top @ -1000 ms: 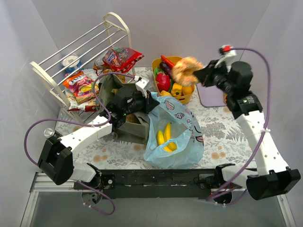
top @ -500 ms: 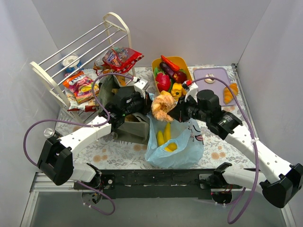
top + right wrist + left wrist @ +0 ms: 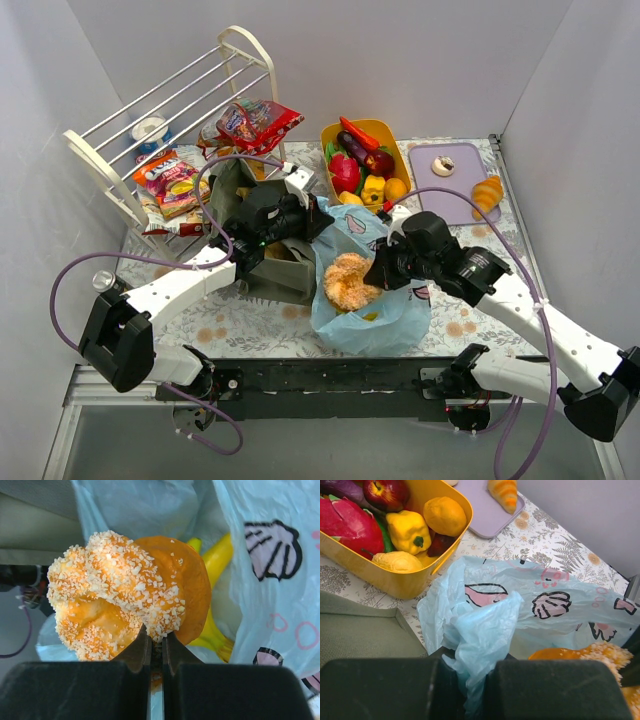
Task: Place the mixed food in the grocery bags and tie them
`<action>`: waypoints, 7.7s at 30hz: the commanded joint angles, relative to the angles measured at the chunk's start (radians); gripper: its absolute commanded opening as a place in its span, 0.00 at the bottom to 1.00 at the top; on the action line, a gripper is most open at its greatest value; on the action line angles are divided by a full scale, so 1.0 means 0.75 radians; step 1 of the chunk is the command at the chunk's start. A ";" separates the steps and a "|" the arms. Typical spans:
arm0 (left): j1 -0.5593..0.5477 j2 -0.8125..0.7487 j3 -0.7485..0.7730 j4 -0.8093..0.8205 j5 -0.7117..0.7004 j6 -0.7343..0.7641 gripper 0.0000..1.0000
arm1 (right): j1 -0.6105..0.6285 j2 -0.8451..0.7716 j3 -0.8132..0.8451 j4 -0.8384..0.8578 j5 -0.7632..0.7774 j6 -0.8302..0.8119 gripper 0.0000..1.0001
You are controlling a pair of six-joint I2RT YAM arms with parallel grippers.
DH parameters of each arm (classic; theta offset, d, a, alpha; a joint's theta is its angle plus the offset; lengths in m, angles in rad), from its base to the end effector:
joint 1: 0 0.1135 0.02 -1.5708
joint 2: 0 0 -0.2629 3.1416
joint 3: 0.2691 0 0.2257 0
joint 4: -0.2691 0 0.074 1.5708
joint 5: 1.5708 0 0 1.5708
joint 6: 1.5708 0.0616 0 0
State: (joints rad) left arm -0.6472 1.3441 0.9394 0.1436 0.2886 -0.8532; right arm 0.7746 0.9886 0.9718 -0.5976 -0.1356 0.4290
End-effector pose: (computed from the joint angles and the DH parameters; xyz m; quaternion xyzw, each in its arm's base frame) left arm 0.2392 -0.2028 0.3048 0.0064 0.7897 -0.4944 0.3632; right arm 0.1402 0.1489 0.3116 -0.1830 0.8672 0.3095 0.3444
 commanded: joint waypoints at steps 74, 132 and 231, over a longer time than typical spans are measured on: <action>-0.066 -0.033 0.005 0.009 -0.013 0.029 0.00 | -0.518 1.317 1.132 0.030 0.345 -0.639 0.19; -0.078 -0.001 0.011 -0.016 -0.051 0.045 0.00 | -0.669 1.584 1.559 0.130 0.121 -0.557 0.93; -0.092 0.028 0.018 -0.036 -0.101 0.072 0.00 | -0.513 0.710 0.723 0.247 -0.026 -0.566 0.82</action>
State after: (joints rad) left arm -0.7113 1.3544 0.9394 0.1349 0.2203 -0.8139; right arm 0.4191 1.3525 1.4235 -0.5674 -0.0937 0.0586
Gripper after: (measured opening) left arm 0.014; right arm 0.823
